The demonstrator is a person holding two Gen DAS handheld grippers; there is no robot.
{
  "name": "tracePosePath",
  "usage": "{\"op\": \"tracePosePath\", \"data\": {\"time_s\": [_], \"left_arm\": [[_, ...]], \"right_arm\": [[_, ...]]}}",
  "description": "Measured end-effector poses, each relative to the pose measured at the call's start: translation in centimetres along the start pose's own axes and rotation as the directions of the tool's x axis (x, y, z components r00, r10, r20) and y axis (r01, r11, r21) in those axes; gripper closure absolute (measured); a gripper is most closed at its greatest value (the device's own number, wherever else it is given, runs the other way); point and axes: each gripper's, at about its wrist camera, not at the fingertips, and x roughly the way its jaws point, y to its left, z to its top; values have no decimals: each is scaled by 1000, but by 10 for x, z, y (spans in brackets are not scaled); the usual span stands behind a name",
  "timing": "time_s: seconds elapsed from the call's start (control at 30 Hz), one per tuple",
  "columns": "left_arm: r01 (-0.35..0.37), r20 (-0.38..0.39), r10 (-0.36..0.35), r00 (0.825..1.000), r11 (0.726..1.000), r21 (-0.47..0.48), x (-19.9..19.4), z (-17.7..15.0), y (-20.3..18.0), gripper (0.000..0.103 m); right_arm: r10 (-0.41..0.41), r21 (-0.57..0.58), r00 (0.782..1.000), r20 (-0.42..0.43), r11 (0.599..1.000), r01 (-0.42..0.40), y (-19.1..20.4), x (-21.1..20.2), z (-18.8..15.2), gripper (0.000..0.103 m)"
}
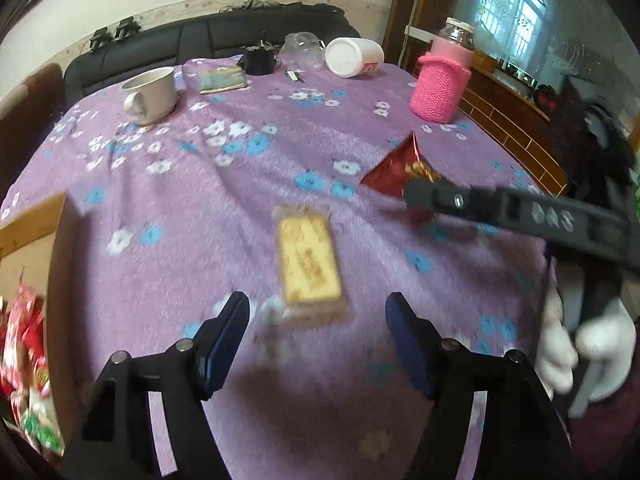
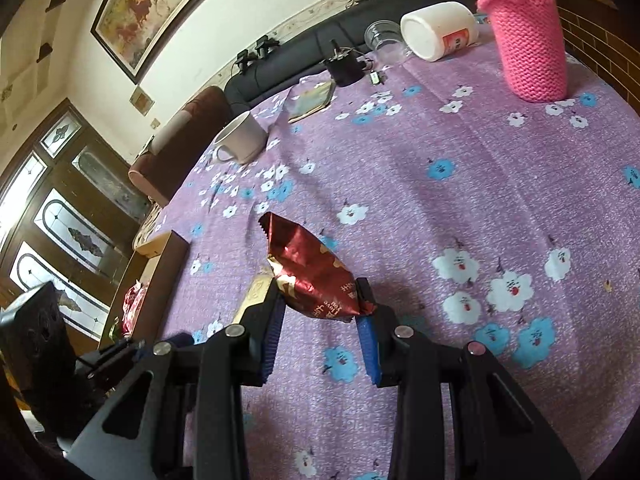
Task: Organize snacks
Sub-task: 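Carry both snacks over the box and open both grippers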
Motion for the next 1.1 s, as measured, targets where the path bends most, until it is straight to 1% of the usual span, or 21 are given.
{"op": "tracePosePath", "data": {"time_s": [0.1, 0.17, 0.2, 0.23, 0.27, 0.3, 0.4, 0.53, 0.67, 0.73, 0.8, 0.83, 0.93, 1.0, 1.1], "left_arm": [[-56, -7, 57, 998, 997, 57, 22, 12, -11, 33], [-99, -54, 106, 993, 988, 116, 43, 14, -19, 35], [-81, -24, 84, 996, 991, 109, 43, 14, -19, 46], [-70, -33, 73, 997, 993, 98, 44, 14, -16, 48], [-68, -32, 71, 997, 995, 77, 43, 15, -14, 68], [-63, -33, 66, 997, 996, 68, 42, 15, -12, 70], [-14, -35, 14, 999, 1000, 2, 35, 9, 2, 69], [50, 10, -50, 999, 994, -99, 6, -5, 22, 70], [101, 99, -84, 992, 977, -189, -40, -25, 49, 70], [125, 156, -87, 984, 960, -250, -69, -39, 71, 70], [124, 193, -67, 979, 946, -300, -92, -51, 93, 70], [114, 208, -47, 977, 938, -326, -104, -59, 106, 70], [60, 222, 29, 975, 921, -386, -128, -79, 139, 70], [36, 224, 68, 972, 902, -431, -139, -93, 161, 70], [16, 221, 106, 970, 872, -490, -146, -109, 188, 70]], "right_arm": [[1, -1, 1000, -1, 1000, -1, 0, 0, 0, 67], [2, 1, 1000, -1, 1000, -2, -1, 1, 0, 67], [4, 2, 1000, -2, 1000, -4, -2, 0, 0, 67], [7, 5, 1000, -3, 1000, -7, -3, 1, 1, 67], [12, 10, 1000, -5, 1000, -12, -4, 1, 1, 67], [18, 13, 1000, -6, 1000, -17, -5, 1, 1, 67], [54, 22, 999, -10, 998, -53, -5, 1, 1, 67], [94, 16, 996, -9, 995, -94, -1, 1, -1, 67], [105, 18, 994, -13, 994, -104, 1, 5, -4, 67], [104, 22, 994, -20, 994, -104, 3, 8, -7, 67], [114, 30, 993, -36, 993, -113, 5, 11, -11, 67], [113, 27, 993, -43, 993, -112, 8, 13, -14, 67], [101, -19, 993, -66, 995, -102, 31, 15, -24, 67], [124, -26, 989, -82, 992, -127, 45, 16, -29, 67], [170, -46, 977, -126, 983, -177, 79, 27, -35, 66]]}}
